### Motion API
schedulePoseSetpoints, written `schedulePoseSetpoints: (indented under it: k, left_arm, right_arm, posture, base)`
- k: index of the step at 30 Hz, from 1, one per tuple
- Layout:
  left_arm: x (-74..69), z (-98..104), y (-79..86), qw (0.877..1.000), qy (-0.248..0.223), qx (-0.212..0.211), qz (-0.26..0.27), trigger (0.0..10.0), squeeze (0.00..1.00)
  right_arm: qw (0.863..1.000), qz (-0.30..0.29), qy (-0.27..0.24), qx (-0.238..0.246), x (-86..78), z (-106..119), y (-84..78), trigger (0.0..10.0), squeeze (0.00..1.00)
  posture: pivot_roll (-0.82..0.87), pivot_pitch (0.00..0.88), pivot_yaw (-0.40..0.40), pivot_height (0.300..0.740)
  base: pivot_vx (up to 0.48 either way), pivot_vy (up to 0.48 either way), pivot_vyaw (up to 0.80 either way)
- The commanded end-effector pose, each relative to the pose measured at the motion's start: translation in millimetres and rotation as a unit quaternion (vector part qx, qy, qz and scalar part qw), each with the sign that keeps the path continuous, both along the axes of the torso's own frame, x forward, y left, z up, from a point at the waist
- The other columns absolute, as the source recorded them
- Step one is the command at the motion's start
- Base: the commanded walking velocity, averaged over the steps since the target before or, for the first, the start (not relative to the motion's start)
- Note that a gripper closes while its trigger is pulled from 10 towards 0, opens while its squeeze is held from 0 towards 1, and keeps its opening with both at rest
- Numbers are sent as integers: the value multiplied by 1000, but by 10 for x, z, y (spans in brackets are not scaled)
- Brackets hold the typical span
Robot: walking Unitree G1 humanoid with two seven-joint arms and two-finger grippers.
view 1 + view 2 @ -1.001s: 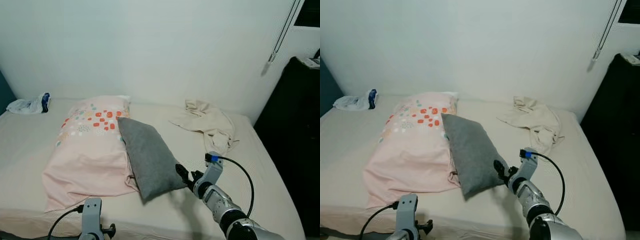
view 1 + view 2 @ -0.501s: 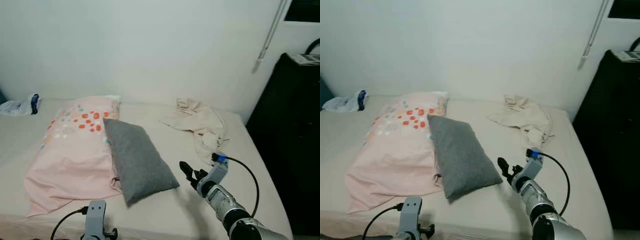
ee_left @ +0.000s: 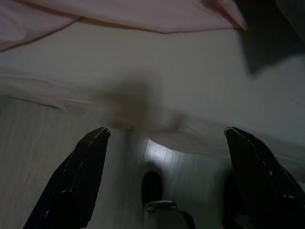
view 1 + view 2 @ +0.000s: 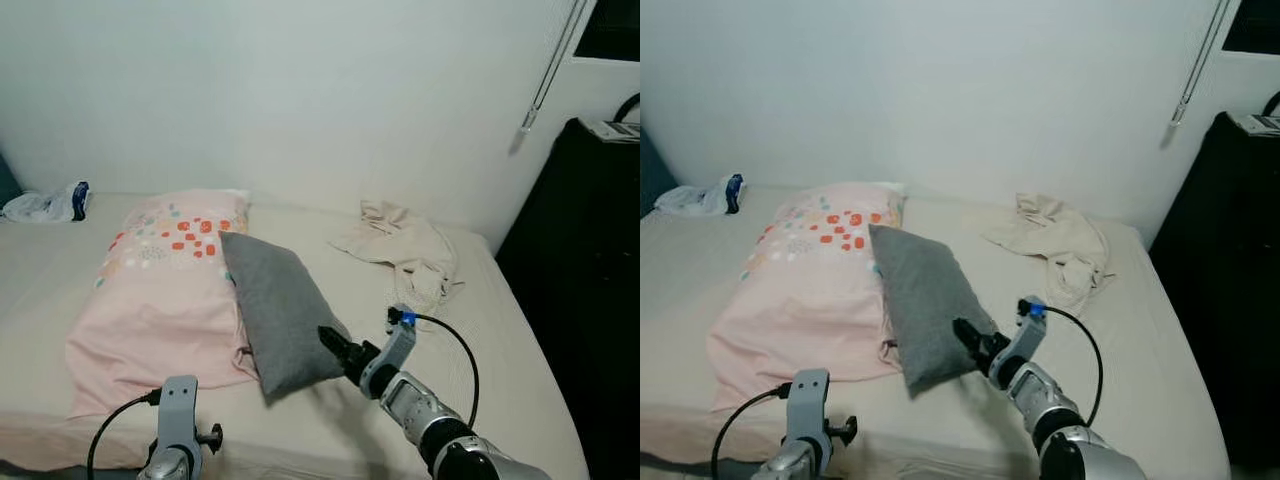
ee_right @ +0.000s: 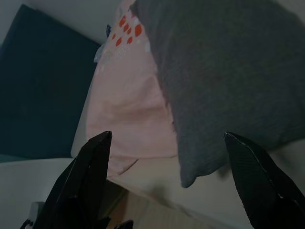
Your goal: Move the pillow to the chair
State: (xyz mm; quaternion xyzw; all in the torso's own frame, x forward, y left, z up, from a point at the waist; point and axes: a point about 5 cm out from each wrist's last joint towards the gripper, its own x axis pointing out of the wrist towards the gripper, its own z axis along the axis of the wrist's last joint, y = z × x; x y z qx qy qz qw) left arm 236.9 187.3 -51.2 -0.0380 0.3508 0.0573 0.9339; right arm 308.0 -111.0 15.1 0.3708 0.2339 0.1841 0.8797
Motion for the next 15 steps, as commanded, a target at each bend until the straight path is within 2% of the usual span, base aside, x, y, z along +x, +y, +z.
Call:
schedulePoseSetpoints:
  k: [1,9,11,12,14,15]
  left_arm:
    - [70,62,31,1000,-23,-6,7,10000,0]
    - [140,156,142,997,-69,-37,28,10000,0]
    - [154,180,174,995,-81,-45,33,10000,0]
    - [169,210,212,993,-95,-51,37,10000,0]
    - [169,210,212,993,-95,-51,37,10000,0]
    - [190,251,266,991,-113,-58,43,10000,0]
  right_arm:
    - [1000,3,-2,5,4,10,7,10000,0]
    - [999,-25,-20,45,80,104,-109,10000,0]
    - [998,-27,-25,52,90,122,-132,10000,0]
    - [997,-29,-30,58,99,138,-156,10000,0]
    - [997,-29,-30,58,99,138,-156,10000,0]
    - [997,-31,-36,65,105,153,-181,10000,0]
  posture:
    - [-23,0,-28,655]
    - [-14,0,-24,625]
    - [-10,22,-24,620]
    - [-7,63,-26,615]
    - [-7,63,-26,615]
    - [-3,93,-28,610]
  base:
    - [0,0,0]
    - [0,0,0]
    - [0,0,0]
    - [0,0,0]
    - [0,0,0]
    - [0,0,0]
